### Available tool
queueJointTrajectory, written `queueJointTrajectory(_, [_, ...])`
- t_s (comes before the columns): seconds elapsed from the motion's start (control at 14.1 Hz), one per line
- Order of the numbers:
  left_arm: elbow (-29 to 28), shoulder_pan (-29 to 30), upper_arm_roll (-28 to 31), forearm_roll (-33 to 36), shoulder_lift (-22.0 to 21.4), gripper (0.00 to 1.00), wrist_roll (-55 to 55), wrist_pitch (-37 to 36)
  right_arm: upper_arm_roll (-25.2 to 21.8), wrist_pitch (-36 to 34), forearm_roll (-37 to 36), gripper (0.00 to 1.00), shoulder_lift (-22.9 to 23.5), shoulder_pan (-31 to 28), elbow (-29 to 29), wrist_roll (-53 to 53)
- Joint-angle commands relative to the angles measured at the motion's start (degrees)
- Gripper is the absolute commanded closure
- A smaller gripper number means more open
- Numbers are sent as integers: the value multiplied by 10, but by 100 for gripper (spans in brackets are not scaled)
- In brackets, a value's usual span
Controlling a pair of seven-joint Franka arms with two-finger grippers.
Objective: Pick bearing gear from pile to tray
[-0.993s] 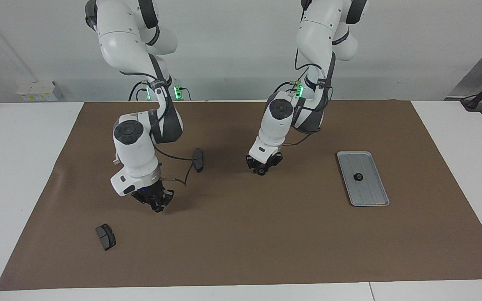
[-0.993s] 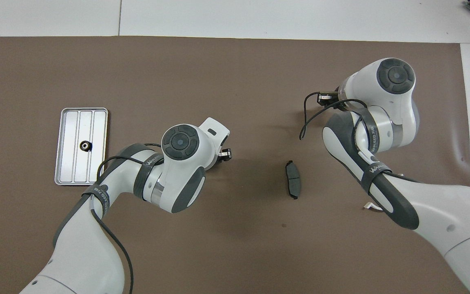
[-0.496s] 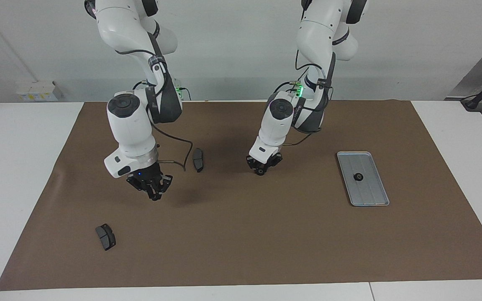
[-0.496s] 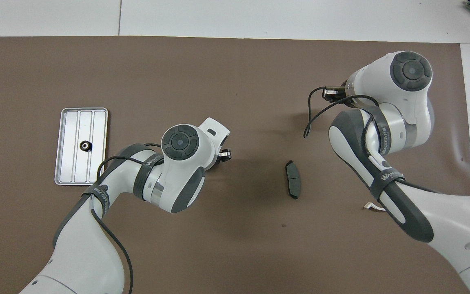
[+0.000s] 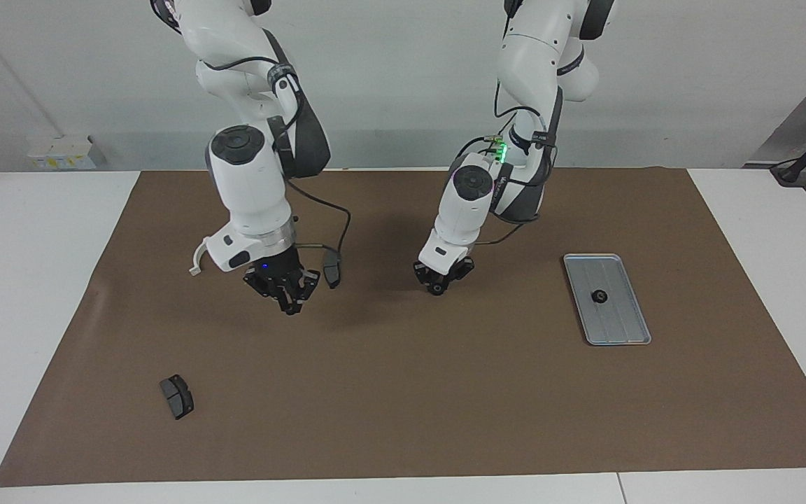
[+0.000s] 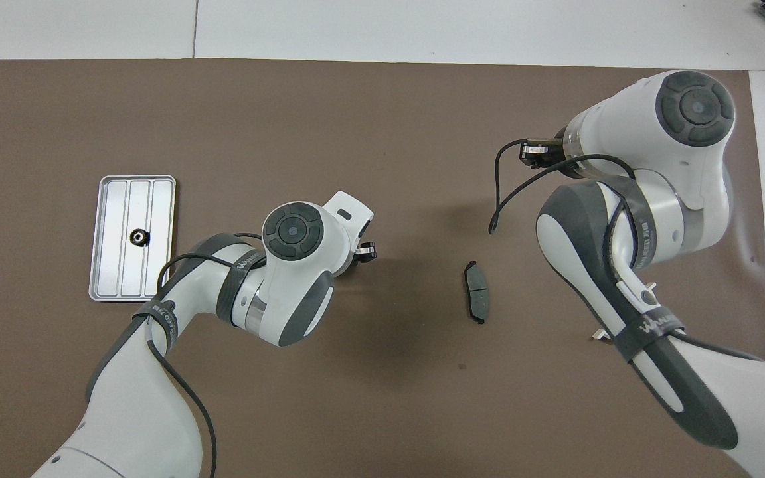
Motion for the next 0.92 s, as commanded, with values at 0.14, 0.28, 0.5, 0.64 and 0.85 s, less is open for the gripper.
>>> queueJointTrajectory(0.14, [21, 90, 0, -9, -50, 73, 112, -120, 0, 17, 5, 100, 12, 64, -10, 83])
queueJointTrajectory(0.28, [18, 149, 0, -9, -81, 73, 186, -175, -1, 41, 6, 100, 22, 93, -11, 120])
queueJointTrajectory(0.5, [16, 245, 2, -9, -103, 73, 294, -227, -1, 61, 5, 100, 40, 128, -9, 159])
queueJointTrajectory(0.64, [7, 285, 2, -9, -105, 73, 353, -221, -1, 73, -2, 100, 58, 148, -2, 185])
queueJointTrajectory(0.85, [-13, 319, 3, -8, -102, 73, 380, -215, -1, 81, -17, 99, 95, 190, 10, 229])
